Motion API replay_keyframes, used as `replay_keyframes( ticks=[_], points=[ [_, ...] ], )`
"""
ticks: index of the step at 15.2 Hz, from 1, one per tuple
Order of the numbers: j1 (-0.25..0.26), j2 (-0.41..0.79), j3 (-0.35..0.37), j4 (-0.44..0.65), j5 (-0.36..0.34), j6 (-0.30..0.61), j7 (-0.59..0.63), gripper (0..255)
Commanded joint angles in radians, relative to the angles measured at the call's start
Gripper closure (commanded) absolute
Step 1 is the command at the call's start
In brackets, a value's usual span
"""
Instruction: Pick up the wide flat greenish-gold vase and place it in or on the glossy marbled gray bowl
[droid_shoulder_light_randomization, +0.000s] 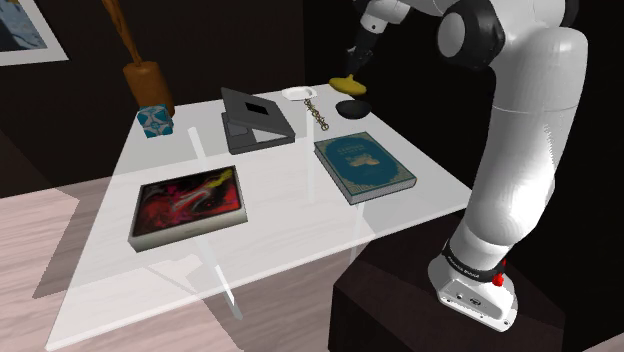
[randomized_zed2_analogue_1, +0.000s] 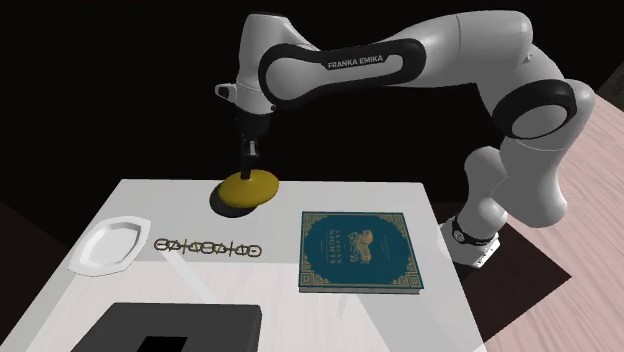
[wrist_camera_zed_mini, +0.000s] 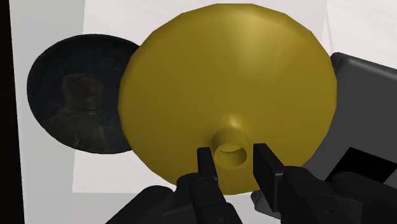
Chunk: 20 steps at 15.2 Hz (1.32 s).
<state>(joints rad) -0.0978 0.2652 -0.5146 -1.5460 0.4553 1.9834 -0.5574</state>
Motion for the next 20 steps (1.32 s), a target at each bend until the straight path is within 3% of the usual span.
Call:
replay_keyframes(
  ticks=[1,8,20],
  points=[
    [-0.053,0.071,-0.007,0.11,0.039,-0.062,-0.036,255],
    [-0.295,0.363,0.016,0.604,0.161,-0.304,-0.078,255],
    [-0.238,0.319,0.016,0.368,0.158,-0.13,-0.147,255]
  ],
)
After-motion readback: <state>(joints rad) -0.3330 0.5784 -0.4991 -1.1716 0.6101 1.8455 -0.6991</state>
